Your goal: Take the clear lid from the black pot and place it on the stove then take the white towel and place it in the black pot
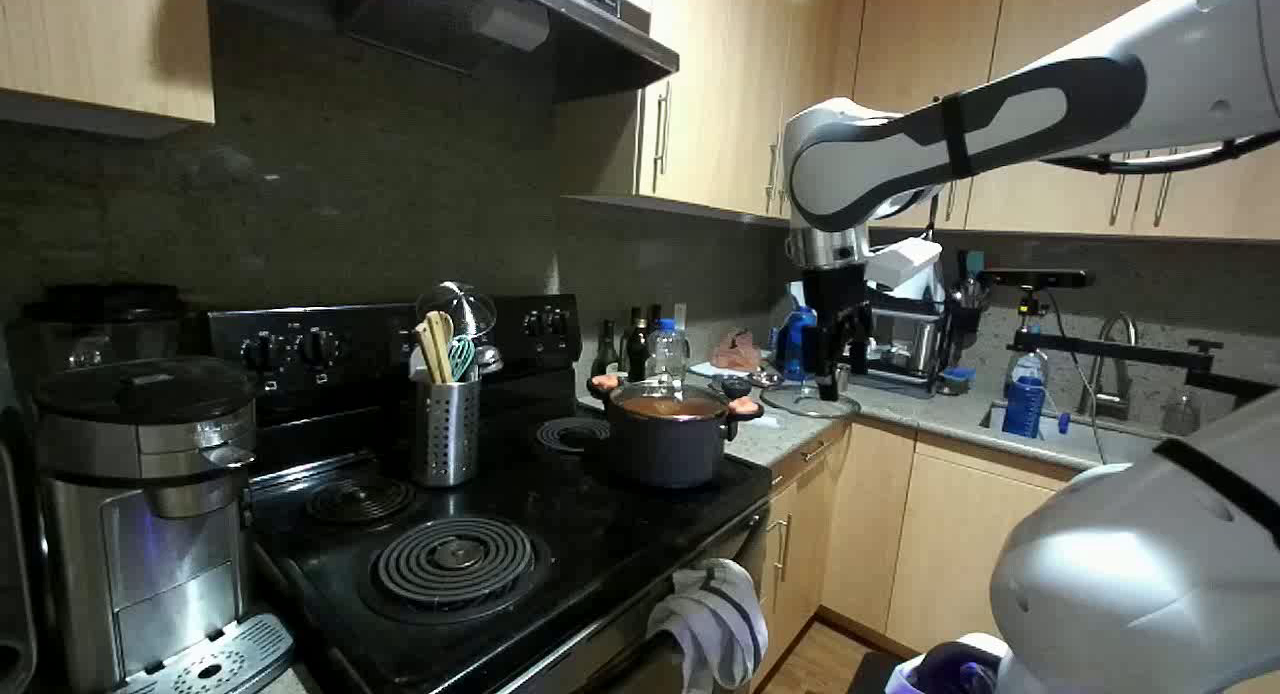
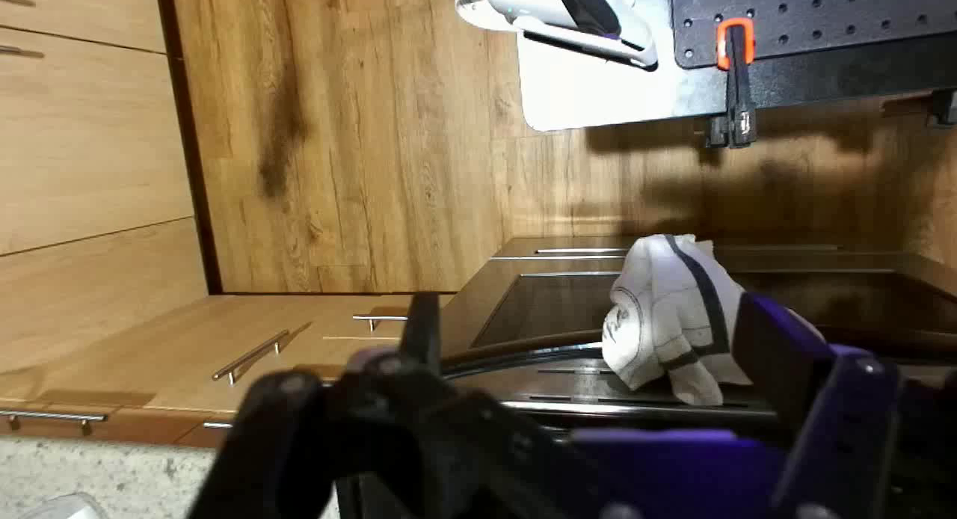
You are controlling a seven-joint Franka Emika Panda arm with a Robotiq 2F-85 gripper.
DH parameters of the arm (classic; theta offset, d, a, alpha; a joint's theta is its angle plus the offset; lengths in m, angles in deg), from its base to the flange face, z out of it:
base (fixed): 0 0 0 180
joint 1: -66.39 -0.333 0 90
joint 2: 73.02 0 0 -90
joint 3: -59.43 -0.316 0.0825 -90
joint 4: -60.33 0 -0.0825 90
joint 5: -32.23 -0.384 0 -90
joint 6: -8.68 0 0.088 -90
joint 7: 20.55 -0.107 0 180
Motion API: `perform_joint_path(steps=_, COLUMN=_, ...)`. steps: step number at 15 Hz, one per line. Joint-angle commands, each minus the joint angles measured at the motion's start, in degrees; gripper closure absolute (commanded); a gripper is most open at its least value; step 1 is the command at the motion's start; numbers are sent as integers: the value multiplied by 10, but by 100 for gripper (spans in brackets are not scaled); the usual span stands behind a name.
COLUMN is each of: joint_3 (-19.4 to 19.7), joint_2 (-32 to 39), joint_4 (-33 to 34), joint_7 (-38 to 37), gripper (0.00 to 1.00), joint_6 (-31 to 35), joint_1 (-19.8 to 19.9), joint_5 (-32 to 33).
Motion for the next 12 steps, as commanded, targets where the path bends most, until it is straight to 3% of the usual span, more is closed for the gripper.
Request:
perform_joint_path(steps=1, joint_3=8, joint_2=-1, joint_4=2, joint_7=-5, gripper=0, joint_6=-4, joint_1=-11, joint_5=5)
perform_joint_path(steps=5, joint_3=13, joint_2=12, joint_4=12, joint_7=-42, gripper=0, joint_6=-1, joint_1=-14, joint_5=-30)
perform_joint_path(steps=12, joint_3=6, joint_2=64, joint_4=50, joint_7=-210, gripper=0, joint_6=21, joint_1=4, joint_5=-148)
